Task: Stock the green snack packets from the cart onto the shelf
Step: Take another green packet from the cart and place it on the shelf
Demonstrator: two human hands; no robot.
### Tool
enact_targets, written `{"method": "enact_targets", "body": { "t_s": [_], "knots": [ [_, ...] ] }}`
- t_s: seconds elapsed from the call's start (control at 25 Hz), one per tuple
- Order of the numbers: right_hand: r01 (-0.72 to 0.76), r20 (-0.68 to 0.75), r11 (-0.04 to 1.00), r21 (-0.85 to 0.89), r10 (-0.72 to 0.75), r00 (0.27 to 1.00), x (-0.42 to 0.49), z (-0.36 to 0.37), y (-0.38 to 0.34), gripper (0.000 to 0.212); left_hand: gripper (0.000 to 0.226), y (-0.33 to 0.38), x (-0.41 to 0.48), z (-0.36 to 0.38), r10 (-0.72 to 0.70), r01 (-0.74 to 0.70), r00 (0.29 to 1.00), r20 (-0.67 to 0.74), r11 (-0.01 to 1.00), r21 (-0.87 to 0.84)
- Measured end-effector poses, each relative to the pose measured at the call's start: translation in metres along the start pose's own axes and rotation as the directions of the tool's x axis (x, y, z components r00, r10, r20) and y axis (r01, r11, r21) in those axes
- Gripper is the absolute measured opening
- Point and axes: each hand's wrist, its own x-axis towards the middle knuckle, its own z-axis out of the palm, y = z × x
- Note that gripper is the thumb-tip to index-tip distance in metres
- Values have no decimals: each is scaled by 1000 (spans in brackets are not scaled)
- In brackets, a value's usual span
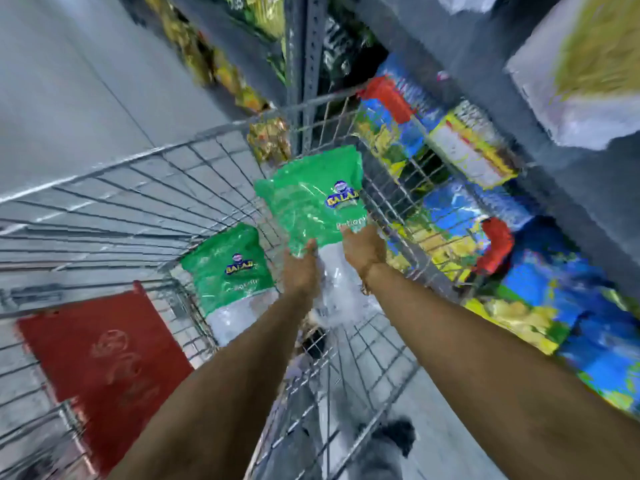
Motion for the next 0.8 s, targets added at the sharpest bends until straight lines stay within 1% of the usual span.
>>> {"method": "enact_targets", "body": {
  "t_s": [0.04, 0.08, 0.12, 0.16, 0.2, 0.28, 0.32, 0.4, 0.44, 0.52, 0.6, 0.64, 0.68, 0.72, 0.76, 0.8],
  "knots": [
    [39, -36, 998, 50, -37, 999, -14, -14, -11, 43, 44, 12, -17, 0, 69, -70, 997, -14, 998, -7],
    [106, -88, 988, 110, -97, 991, -37, -38, -23, 43, 52, 27, -43, 2, 168, -167, 986, -22, 986, 17],
    [190, -158, 969, 159, -165, 974, -59, -59, -31, 43, 57, 42, -70, 4, 274, -272, 961, -41, 961, 40],
    [273, -234, 937, 217, -222, 946, -83, -82, -35, 41, 55, 55, -99, 8, 381, -379, 923, -57, 924, 51],
    [362, -312, 888, 283, -272, 910, -106, -106, -33, 36, 48, 67, -134, 12, 492, -491, 870, -44, 871, 36],
    [510, -436, 750, 421, -325, 839, -149, -151, -14, 22, 36, 76, -198, 26, 695, -694, 718, 35, 719, -44],
    [565, -492, 678, 471, -330, 806, -166, -167, -5, 18, 36, 76, -219, 32, 762, -758, 644, 67, 648, -76],
    [654, -604, 525, 544, -295, 740, -200, -212, 30, 18, 47, 63, -274, 59, 841, -831, 524, 133, 540, -136],
    [690, -658, 461, 558, -261, 706, -214, -239, 54, 17, 53, 49, -306, 79, 856, -841, 487, 176, 513, -171],
    [739, -739, 370, 563, -176, 651, -236, -284, 98, 15, 51, 18, -351, 118, 861, -847, 435, 265, 491, -204],
    [799, -839, 340, 497, -47, 542, -248, -339, 152, 19, 56, -14, -402, 169, 824, -829, 355, 441, 496, -260],
    [811, -860, 329, 484, 10, 510, -252, -360, 170, 23, 60, -24, -416, 191, 784, -819, 321, 531, 512, -260],
    [820, -874, 321, 473, 59, 482, -251, -379, 186, 24, 57, -29, -429, 211, 729, -802, 306, 612, 544, -246],
    [824, -888, 338, 455, 109, 446, -248, -402, 203, 23, 49, -31, -444, 234, 670, -801, 271, 691, 555, -224],
    [812, -891, 369, 451, 144, 430, -243, -422, 217, 22, 35, -32, -451, 255, 626, -809, 225, 747, 547, -214],
    [783, -886, 417, 460, 164, 433, -236, -442, 228, 22, 17, -32, -458, 277, 597, -821, 192, 779, 533, -205]
  ]
}}
